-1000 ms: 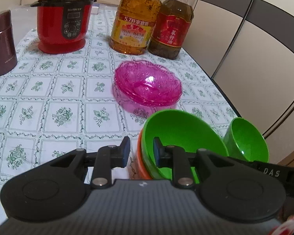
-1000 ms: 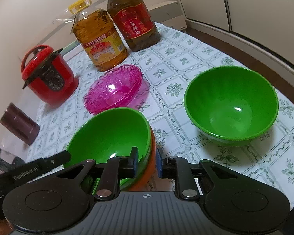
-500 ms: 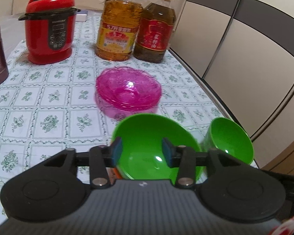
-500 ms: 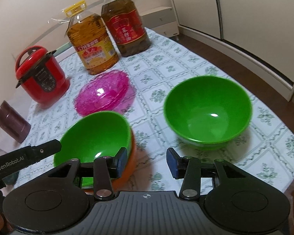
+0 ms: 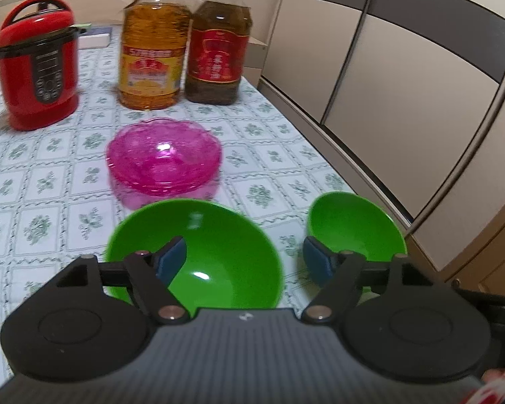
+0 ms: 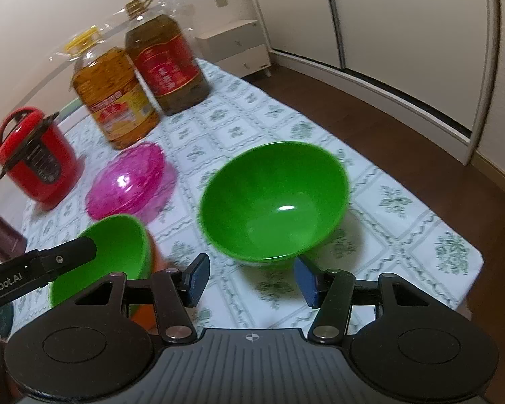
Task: Organize plates and bowls
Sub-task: 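Move both grippers to the other green bowl beside the cabinet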
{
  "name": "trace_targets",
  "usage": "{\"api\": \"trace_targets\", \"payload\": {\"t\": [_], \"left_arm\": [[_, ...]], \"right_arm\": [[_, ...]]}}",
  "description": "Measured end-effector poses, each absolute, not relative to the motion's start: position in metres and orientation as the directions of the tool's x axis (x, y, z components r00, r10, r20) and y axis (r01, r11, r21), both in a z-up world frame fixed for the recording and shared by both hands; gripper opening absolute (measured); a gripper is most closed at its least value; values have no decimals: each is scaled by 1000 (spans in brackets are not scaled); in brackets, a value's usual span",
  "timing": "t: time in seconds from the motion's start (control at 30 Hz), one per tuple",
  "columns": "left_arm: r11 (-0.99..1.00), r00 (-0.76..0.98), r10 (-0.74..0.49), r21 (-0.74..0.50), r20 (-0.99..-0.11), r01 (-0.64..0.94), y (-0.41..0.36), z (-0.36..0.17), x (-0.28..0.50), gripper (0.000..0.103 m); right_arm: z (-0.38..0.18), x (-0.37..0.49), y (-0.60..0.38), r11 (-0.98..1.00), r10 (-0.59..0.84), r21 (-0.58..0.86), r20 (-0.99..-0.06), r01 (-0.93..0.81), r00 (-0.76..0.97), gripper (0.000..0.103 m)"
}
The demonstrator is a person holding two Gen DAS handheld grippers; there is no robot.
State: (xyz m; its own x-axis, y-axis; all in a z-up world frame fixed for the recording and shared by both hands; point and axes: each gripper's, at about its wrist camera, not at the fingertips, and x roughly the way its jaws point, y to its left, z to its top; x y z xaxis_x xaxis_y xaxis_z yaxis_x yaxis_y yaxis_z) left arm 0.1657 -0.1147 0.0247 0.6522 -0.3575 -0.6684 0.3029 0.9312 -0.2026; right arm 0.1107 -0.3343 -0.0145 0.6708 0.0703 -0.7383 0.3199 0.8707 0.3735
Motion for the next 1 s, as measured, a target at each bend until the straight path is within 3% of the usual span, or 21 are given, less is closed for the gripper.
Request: {"api": "trace_targets", "payload": {"t": [0.57, 1.0], "left_arm": [[889, 593, -409, -154, -694, 432, -189, 18, 183, 75], [868, 537, -408, -132, -738, 479, -235, -1, 217, 74]], "right_arm": [[-25, 106, -399, 819, 28, 405, -735, 406, 678, 56], [-44, 125, -431, 781, 83, 473, -725, 407, 684, 56]]}}
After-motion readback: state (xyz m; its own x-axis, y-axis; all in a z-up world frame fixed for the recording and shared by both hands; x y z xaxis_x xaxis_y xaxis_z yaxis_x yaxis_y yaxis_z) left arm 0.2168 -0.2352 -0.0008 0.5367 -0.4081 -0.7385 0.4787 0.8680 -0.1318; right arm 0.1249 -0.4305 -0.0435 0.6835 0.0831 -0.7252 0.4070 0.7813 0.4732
